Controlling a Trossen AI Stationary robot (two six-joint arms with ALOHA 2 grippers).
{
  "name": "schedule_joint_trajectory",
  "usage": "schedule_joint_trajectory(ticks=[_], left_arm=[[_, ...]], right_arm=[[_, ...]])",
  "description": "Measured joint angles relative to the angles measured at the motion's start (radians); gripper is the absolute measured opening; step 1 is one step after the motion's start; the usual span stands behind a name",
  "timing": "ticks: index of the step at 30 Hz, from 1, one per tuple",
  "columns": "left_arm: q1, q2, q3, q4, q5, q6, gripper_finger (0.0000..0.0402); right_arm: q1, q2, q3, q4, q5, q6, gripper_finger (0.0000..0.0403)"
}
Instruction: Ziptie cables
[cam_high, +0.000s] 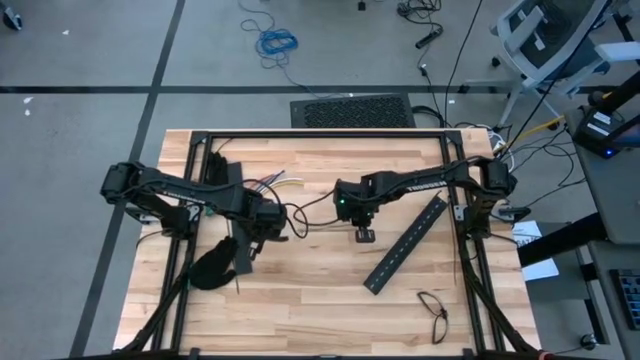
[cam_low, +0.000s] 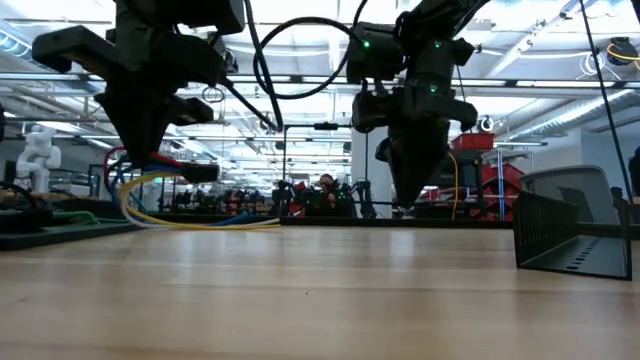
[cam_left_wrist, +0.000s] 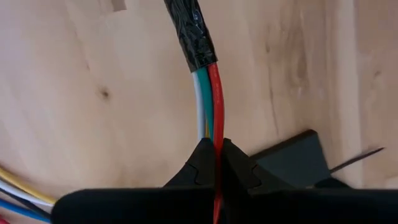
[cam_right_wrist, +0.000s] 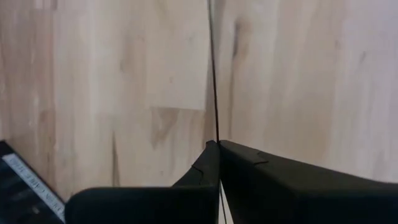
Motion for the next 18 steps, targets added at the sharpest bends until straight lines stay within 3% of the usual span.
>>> schedule_joint_trajectory(ticks=[8,18], left_arm=[[0.0,-0.003,0.0,-0.012,0.074,-0.027,0.0004],[0.002,-0.002,0.0,-0.011,0.076,-0.053,0.0004]], right_arm=[[0.006,0.0,0.0,0.103,-0.025,0.054,0.0],[0.051,0.047,0.0,0.121,-0.036,0.066,0.0]])
